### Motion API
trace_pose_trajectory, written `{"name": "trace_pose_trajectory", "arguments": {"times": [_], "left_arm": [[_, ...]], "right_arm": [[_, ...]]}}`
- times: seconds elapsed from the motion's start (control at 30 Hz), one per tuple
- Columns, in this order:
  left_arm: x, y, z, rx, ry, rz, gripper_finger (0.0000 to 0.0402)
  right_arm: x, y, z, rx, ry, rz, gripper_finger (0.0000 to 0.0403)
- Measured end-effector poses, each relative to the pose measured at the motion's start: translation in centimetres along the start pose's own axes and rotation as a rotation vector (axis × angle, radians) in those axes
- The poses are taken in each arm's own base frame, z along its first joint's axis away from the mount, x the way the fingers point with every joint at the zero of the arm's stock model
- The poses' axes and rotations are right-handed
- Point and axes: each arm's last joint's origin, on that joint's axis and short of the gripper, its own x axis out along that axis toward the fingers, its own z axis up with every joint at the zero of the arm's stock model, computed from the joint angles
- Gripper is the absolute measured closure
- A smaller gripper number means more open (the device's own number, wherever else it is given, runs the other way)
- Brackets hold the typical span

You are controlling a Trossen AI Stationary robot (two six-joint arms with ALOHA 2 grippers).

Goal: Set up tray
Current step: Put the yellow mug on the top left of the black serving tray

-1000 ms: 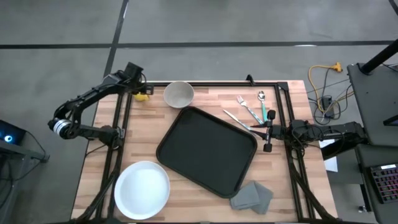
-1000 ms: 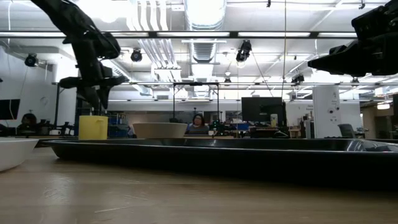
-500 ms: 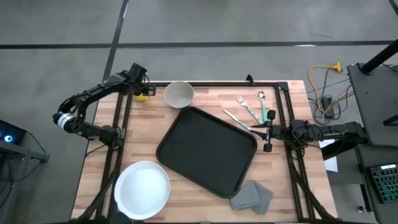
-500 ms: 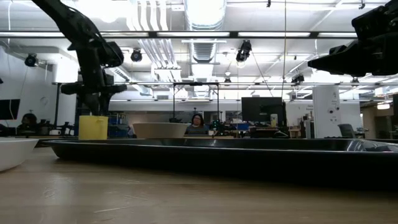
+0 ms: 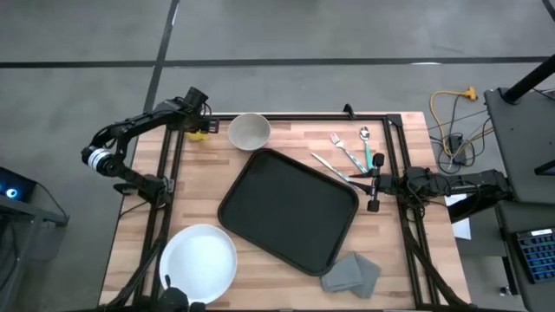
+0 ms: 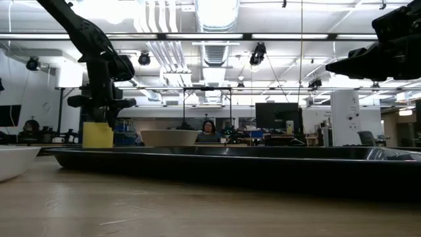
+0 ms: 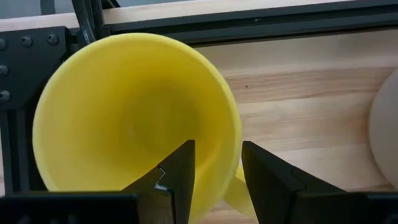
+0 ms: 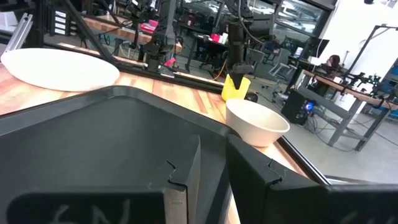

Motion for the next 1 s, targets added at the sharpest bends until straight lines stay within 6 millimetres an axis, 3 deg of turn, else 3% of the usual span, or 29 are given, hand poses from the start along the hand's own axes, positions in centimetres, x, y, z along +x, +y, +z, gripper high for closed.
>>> {"name": "trace_pose_trajectory", "arguments": {"times": [0.77, 0.9, 1.0], "left_arm": [[-0.01, -0.07, 0.13, -0.001, -0.015, -0.007, 0.0287], [-0.01, -0.06, 0.12, 0.027, -0.014, -0.006, 0.0318], [0.0, -0.05, 0.13, 0.056, -0.014, -0.006, 0.0372]], "right_arm": [[0.0, 0.0, -0.01, -0.004, 0.001, -0.001, 0.0335], [0.0, 0.0, -0.01, -0.001, 0.0, -0.001, 0.0335], [0.0, 0.0, -0.01, -0.004, 0.0, 0.0, 0.0335]]}}
